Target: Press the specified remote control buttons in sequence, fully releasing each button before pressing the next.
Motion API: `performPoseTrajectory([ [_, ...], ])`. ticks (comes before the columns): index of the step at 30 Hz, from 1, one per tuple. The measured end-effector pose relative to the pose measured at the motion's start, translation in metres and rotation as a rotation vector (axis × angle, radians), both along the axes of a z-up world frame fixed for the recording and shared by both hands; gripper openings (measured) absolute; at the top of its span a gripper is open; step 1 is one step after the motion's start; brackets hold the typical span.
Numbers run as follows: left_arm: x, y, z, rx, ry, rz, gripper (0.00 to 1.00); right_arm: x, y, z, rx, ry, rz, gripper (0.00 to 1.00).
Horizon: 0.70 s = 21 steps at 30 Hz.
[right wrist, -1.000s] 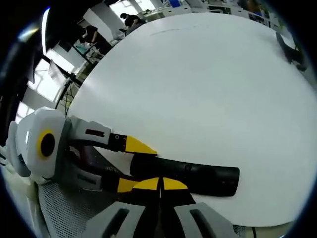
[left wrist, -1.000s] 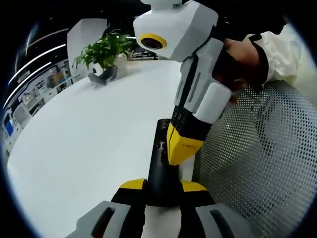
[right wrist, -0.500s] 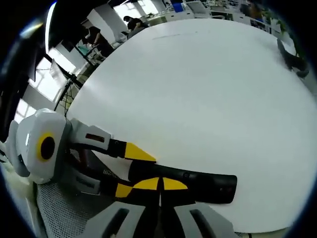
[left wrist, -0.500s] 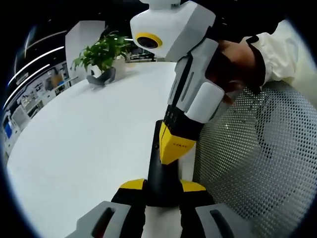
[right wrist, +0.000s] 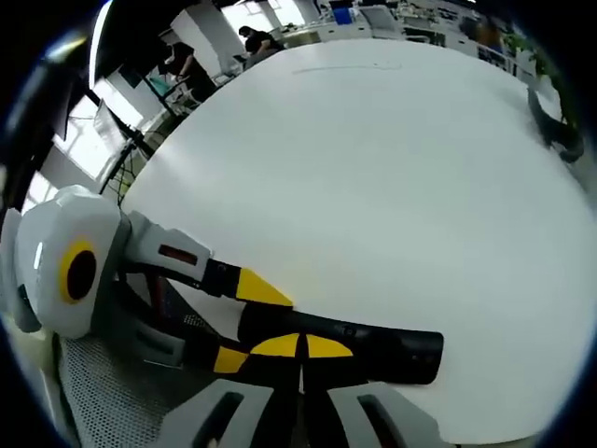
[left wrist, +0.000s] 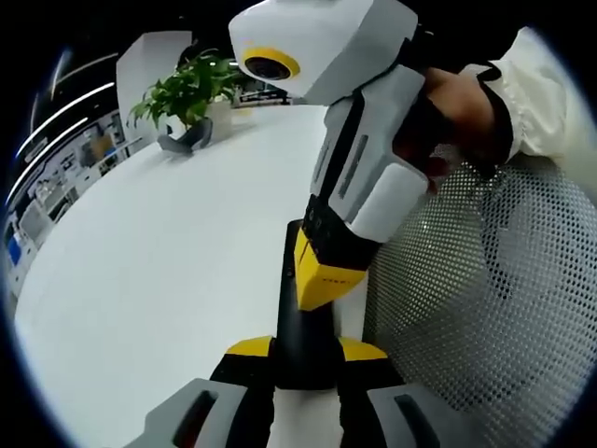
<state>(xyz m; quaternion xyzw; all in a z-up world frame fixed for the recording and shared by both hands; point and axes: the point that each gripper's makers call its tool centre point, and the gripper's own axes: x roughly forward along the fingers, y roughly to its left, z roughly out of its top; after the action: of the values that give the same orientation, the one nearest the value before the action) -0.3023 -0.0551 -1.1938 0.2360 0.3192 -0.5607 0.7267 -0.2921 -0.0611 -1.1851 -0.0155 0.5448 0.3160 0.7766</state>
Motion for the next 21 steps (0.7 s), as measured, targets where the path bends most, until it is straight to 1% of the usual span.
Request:
performPoseTrajectory([
  [3, 0.000, 0.000, 0.000, 0.036, 0.012, -0.012, 0.24, 0.001, -0.001, 0.000, 0.007, 0.004, -0.012, 0.00],
  [5, 0.000, -0.001, 0.000, 0.074, 0.031, -0.029, 0.24, 0.002, -0.002, -0.001, 0.015, 0.013, -0.021, 0.00],
  [7, 0.000, -0.001, 0.000, 0.096, 0.046, -0.027, 0.24, 0.002, -0.002, 0.000, 0.025, 0.022, -0.036, 0.00],
  [8, 0.001, -0.002, 0.000, 0.108, 0.046, -0.031, 0.24, 0.002, -0.001, 0.001, 0.062, 0.050, -0.103, 0.00],
  [9, 0.000, -0.002, -0.001, 0.108, 0.039, -0.036, 0.24, 0.002, -0.002, 0.001, 0.088, 0.066, -0.146, 0.00],
  [10, -0.001, -0.002, 0.000, 0.105, 0.007, -0.068, 0.24, 0.002, -0.003, 0.002, 0.111, 0.067, -0.168, 0.00],
  [11, -0.002, -0.002, -0.001, 0.092, 0.022, -0.051, 0.24, 0.004, -0.009, 0.004, 0.099, 0.069, -0.196, 0.00],
  [12, -0.002, -0.003, -0.001, 0.076, 0.026, -0.052, 0.24, 0.006, -0.013, 0.008, 0.091, 0.047, -0.189, 0.00],
  [13, -0.002, -0.003, -0.001, 0.069, 0.011, -0.067, 0.24, 0.017, -0.012, 0.019, 0.128, -0.030, -0.194, 0.00],
  [14, -0.001, -0.003, -0.001, 0.065, 0.015, -0.060, 0.24, 0.018, -0.012, 0.023, 0.141, -0.045, -0.197, 0.00],
  [16, -0.001, -0.005, -0.001, 0.047, 0.011, -0.044, 0.24, 0.021, -0.013, 0.038, 0.212, -0.059, -0.252, 0.00],
  [17, -0.001, -0.005, -0.001, 0.042, 0.009, -0.034, 0.24, 0.025, -0.013, 0.049, 0.260, -0.079, -0.287, 0.00],
  [18, -0.001, -0.005, -0.001, 0.036, 0.009, -0.024, 0.24, 0.029, -0.014, 0.058, 0.288, -0.120, -0.295, 0.00],
  [19, -0.001, -0.005, -0.001, 0.031, 0.003, -0.020, 0.24, 0.035, -0.017, 0.071, 0.317, -0.187, -0.318, 0.00],
  [21, 0.000, -0.005, -0.001, 0.028, 0.005, -0.012, 0.24, 0.038, -0.026, 0.083, 0.324, -0.246, -0.352, 0.00],
])
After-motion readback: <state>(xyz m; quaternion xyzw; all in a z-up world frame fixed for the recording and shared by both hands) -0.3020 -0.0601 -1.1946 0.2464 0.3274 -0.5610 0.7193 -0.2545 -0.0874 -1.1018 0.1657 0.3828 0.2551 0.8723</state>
